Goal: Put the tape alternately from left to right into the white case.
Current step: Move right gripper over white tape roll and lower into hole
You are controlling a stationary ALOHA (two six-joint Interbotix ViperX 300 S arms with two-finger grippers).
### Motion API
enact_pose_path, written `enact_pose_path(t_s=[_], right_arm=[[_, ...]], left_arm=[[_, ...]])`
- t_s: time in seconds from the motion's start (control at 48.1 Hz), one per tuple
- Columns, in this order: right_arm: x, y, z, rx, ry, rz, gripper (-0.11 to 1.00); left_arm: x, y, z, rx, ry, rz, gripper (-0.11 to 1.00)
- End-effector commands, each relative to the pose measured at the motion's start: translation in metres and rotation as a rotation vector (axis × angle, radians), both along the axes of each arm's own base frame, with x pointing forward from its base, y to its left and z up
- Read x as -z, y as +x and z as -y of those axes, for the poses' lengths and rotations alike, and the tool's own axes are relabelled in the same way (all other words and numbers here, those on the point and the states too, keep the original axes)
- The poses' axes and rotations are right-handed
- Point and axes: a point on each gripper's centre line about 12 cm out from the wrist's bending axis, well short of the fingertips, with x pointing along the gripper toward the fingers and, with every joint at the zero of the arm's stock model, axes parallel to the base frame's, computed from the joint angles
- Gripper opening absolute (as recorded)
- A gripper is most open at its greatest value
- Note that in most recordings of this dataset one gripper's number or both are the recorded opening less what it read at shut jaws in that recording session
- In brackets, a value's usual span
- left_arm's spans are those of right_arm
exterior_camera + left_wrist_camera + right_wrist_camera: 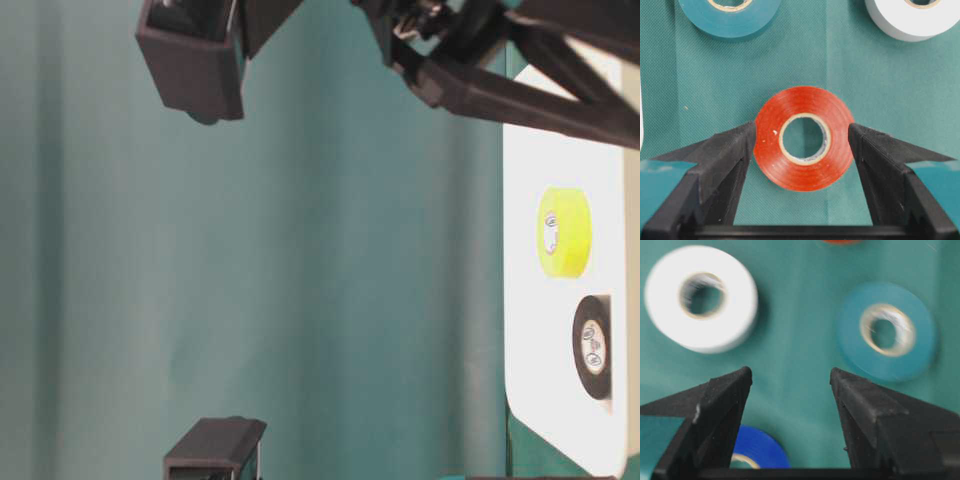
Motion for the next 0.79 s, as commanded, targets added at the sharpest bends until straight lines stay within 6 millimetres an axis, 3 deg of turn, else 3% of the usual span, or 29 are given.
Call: enact_pose_path(t_s=[0.0,0.769], right_arm=[[-0.012,0.010,-0.011,-0.023,0.023,0.051,0.70],[0.013,0.061,-0.026,0.011,0.028,-0.009,0.70]], left_arm=[[-0.009,0.002,0.001,0.003,-0.004,0.029,0.95],[-0.008,0.000,0.001,0.003,-0.002,0.014,0.95]])
